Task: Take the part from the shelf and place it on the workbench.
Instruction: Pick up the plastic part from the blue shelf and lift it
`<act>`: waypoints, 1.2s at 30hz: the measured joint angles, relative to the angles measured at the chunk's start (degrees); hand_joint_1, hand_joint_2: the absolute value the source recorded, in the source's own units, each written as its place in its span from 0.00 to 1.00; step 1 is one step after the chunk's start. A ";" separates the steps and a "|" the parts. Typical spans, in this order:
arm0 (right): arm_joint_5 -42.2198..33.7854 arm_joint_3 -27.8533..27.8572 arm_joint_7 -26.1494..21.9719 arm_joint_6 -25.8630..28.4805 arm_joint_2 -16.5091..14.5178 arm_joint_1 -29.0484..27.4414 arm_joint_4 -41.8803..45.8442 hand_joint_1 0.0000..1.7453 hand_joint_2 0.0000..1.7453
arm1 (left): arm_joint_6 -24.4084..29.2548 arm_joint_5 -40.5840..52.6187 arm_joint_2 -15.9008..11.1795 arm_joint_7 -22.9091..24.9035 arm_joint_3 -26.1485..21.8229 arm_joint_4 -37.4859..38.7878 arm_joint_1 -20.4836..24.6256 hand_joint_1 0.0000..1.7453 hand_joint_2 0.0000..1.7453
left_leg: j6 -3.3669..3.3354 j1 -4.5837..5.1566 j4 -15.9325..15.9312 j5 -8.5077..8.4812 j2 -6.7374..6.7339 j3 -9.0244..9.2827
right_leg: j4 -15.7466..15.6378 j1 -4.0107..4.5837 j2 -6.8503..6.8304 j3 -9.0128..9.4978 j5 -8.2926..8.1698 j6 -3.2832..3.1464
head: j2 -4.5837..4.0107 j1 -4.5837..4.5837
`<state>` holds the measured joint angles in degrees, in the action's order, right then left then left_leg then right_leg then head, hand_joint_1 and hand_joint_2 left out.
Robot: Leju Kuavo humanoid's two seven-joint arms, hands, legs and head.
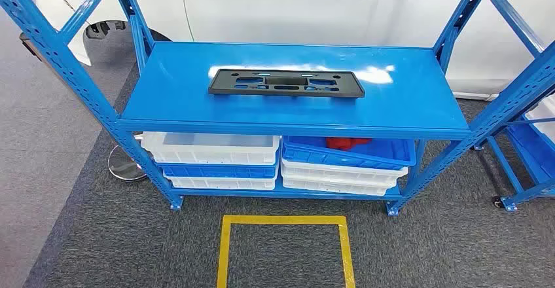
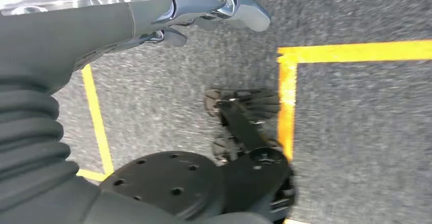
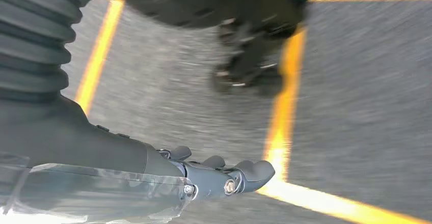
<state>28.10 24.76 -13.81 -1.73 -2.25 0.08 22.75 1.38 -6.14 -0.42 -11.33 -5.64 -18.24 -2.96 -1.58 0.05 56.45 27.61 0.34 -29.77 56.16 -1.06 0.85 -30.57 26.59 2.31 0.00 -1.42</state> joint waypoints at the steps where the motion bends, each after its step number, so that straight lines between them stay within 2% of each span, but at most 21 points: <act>1: -0.29 -0.24 -0.59 -0.24 -0.02 0.25 0.64 0.00 0.67 | 0.00 -0.09 0.00 -0.22 -0.07 0.05 0.11 0.00 0.00 | -0.10 -0.10 -0.50 -0.28 -0.04 0.27 | 0.36 -0.06 -0.10 -0.09 0.38 -0.02 | 0.00 0.09; 2: -0.61 -0.45 -1.08 -0.45 -0.03 0.50 1.30 0.00 0.50 | 0.00 -0.15 0.00 -0.40 -0.11 0.13 0.21 0.00 0.00 | -0.18 -0.15 -0.77 -0.46 -0.07 0.39 | 1.40 -0.07 -0.15 -0.56 1.09 -0.05 | 0.00 0.14; 4: -1.96 -1.45 -2.83 -1.32 -0.11 1.43 3.92 0.00 0.50 | 0.01 -0.38 -0.01 -1.06 -0.33 0.43 0.53 0.00 0.00 | -0.41 -0.26 -1.55 -0.96 -0.16 0.74 | 7.33 -0.17 -0.32 -3.31 4.33 -0.09 | 0.00 0.32; 6: -3.57 -2.70 -4.04 -2.12 -0.17 2.19 6.78 0.00 1.00 | 0.07 -0.52 -0.05 -1.53 -0.60 0.78 0.74 0.00 0.00 | -0.38 -0.21 -1.50 -0.94 -0.13 0.73 | 15.09 -0.26 -0.37 -7.25 7.13 -0.01 | 0.00 0.36; 7: -4.39 -3.41 -4.58 -2.44 -0.17 2.53 8.40 0.00 1.00 | 0.10 -0.57 -0.08 -1.75 -0.78 0.95 0.80 0.00 0.00 | -0.26 -0.22 -1.43 -0.86 -0.08 0.78 | 16.83 -0.35 -0.42 -8.29 7.08 0.06 | 0.00 0.35; 8: -5.16 -4.12 -5.06 -2.70 -0.17 2.90 10.13 0.00 1.00 | 0.14 -0.65 -0.10 -1.95 -0.96 1.10 0.85 0.00 0.00 | -0.05 -0.29 -1.30 -0.72 0.01 0.88 | 16.03 -0.44 -0.47 -8.15 5.79 0.14 | 0.00 0.36; 10: -6.47 -5.58 -5.91 -3.03 -0.16 3.88 13.89 0.00 1.00 | 0.16 -0.87 -0.09 -2.31 -1.33 1.36 0.90 0.00 0.00 | 0.66 -0.47 -0.72 -0.15 0.11 1.03 | 9.05 -0.72 -0.61 -5.23 1.61 0.26 | -0.01 0.38; 12: -7.45 -7.31 -6.69 -3.09 -0.16 5.24 17.81 0.00 1.00 | 0.33 -1.07 -0.14 -2.61 -1.68 1.64 1.16 0.00 0.00 | 1.58 -0.33 0.34 0.63 0.12 0.69 | 3.43 -0.74 -0.58 -2.94 -0.41 -0.25 | -0.01 0.36; 17: -8.35 -11.65 -8.45 -0.68 -0.08 7.74 27.65 0.00 1.00 | 0.74 -1.25 -0.20 -3.20 -2.24 2.16 1.57 0.00 0.00 | 3.06 -0.54 2.06 1.97 0.07 -0.12 | 2.52 -0.43 -0.48 -2.76 -0.22 -2.40 | 0.00 0.06; 18: -8.36 -12.50 -8.75 0.11 -0.02 8.32 29.53 0.00 1.00 | 0.79 -1.29 -0.19 -3.28 -2.40 2.26 1.65 0.00 0.00 | 3.34 -0.62 4.36 3.28 0.02 -1.16 | 2.42 -0.48 -0.50 -2.70 -0.24 -2.68 | 0.00 0.03; 20: -8.34 -14.33 -9.36 1.84 0.18 9.43 33.25 0.00 1.00 | 0.92 -1.43 -0.17 -3.40 -2.81 2.52 1.85 0.00 0.00 | 3.74 -0.69 12.07 6.72 -0.05 -5.01 | 2.40 -0.32 -0.55 -2.65 -0.18 -3.02 | 0.00 -0.01; 21: -8.32 -15.29 -9.63 2.76 0.31 9.92 35.03 0.00 1.00 | 0.98 -1.51 -0.17 -3.47 -2.98 2.66 1.91 0.00 0.00 | 3.80 -0.71 15.84 7.89 -0.05 -7.05 | 2.41 -0.21 -0.57 -2.62 -0.14 -3.12 | 0.00 -0.01; 22: -8.30 -16.26 -9.92 3.74 0.47 10.38 36.82 0.00 1.00 | 1.02 -1.58 -0.16 -3.54 -3.13 2.81 1.94 0.00 0.00 | 3.74 -0.71 17.90 7.97 -0.05 -8.37 | 2.42 -0.09 -0.59 -2.56 -0.08 -3.19 | -0.01 0.00; 23: -8.30 -17.19 -10.20 4.69 0.63 10.85 38.54 0.00 1.00 | 1.05 -1.61 -0.14 -3.63 -3.24 2.94 1.96 0.00 0.00 | 3.56 -0.70 17.68 6.88 -0.05 -8.65 | 2.42 0.02 -0.58 -2.46 -0.03 -3.25 | -0.01 -0.01; 24: -8.31 -18.15 -10.52 5.70 0.82 11.38 40.37 0.00 1.00 | 1.10 -1.64 -0.13 -3.72 -3.35 3.05 1.98 0.00 0.00 | 3.26 -0.68 15.14 4.78 -0.05 -7.83 | 2.41 0.13 -0.55 -2.31 0.03 -3.27 | 0.00 -0.01; 26: -8.39 -20.01 -11.16 7.68 1.19 12.60 43.83 0.00 1.00 | 1.25 -1.67 -0.13 -3.92 -3.64 3.25 2.13 0.00 0.00 | 2.37 -0.43 7.12 0.34 -0.05 -4.66 | 2.39 0.37 -0.48 -2.07 0.16 -3.17 | -0.01 0.02; 27: -8.48 -21.05 -11.51 8.71 1.42 13.22 45.56 0.00 1.00 | 1.36 -1.69 -0.13 -4.02 -3.85 3.36 2.25 0.00 0.00 | 2.02 -0.27 4.03 -0.83 -0.05 -3.41 | 2.38 0.46 -0.45 -2.08 0.18 -2.99 | -0.01 0.03; 28: -8.58 -22.10 -11.80 9.71 1.66 13.78 47.21 0.00 1.00 | 1.49 -1.73 -0.13 -4.14 -4.08 3.48 2.36 0.00 0.00 | 1.76 -0.09 2.33 -1.24 -0.04 -2.79 | 2.36 0.50 -0.44 -2.17 0.15 -2.73 | -0.01 0.04; 33: -8.99 -26.66 -12.99 13.79 2.84 15.78 53.95 0.00 1.00 | 1.83 -2.04 0.02 -4.49 -4.74 3.88 2.55 0.00 0.00 | 0.92 -0.16 0.55 -1.76 -0.07 -2.30 | 2.67 0.43 -0.56 -2.44 0.47 -1.38 | 0.00 0.09; 34: -9.12 -27.69 -13.27 14.81 3.13 16.31 55.47 0.00 1.00 | 1.87 -2.09 0.10 -4.57 -4.84 3.98 2.64 0.00 0.00 | 0.63 -0.28 0.10 -2.03 -0.12 -2.12 | 4.39 0.44 -0.60 -3.23 1.57 -1.19 | 0.00 0.13; 36: -9.29 -29.82 -13.87 17.04 3.71 17.21 58.42 0.00 1.00 | 1.97 -2.10 0.23 -4.72 -5.11 4.21 2.88 0.00 0.00 | 0.23 -0.24 -0.23 -2.21 -0.15 -2.00 | 11.11 0.39 -0.65 -6.50 5.01 -0.94 | 0.00 0.19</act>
<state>18.80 -5.06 -27.68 15.31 1.45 17.29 81.16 3.34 -8.25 -0.19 -16.05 -10.75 -14.03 -0.09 -1.35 -0.20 56.22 25.40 0.20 -31.77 67.27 -0.67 0.20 -37.07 31.60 1.36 0.00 -1.23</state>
